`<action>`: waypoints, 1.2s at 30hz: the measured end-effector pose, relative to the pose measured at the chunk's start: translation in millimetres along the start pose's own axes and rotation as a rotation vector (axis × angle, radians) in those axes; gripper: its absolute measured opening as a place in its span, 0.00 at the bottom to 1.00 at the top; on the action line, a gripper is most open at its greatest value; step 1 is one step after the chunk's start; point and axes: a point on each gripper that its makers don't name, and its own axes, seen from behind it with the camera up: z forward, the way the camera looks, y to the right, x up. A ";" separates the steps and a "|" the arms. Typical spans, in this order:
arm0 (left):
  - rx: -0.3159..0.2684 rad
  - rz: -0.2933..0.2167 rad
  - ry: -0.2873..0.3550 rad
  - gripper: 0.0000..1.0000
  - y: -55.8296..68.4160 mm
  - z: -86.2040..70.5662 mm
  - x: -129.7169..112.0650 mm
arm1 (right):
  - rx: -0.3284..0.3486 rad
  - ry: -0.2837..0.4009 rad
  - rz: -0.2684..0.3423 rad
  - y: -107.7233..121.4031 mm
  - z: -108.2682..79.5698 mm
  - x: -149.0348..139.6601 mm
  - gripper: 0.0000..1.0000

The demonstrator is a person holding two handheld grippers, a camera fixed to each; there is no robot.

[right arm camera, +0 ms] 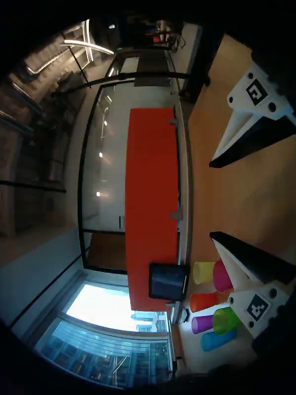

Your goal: Pour water

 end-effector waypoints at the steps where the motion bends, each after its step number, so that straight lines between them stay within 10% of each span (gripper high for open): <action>1: 0.000 0.000 0.000 0.98 -0.1 0.0 0.0 | 0.000 -0.002 0.000 0.0 0.0 -1.0 1.00; 36: 0.000 0.000 0.000 0.99 -0.2 0.2 -0.3 | 0.001 -0.015 0.007 4.1 1.7 -6.0 1.00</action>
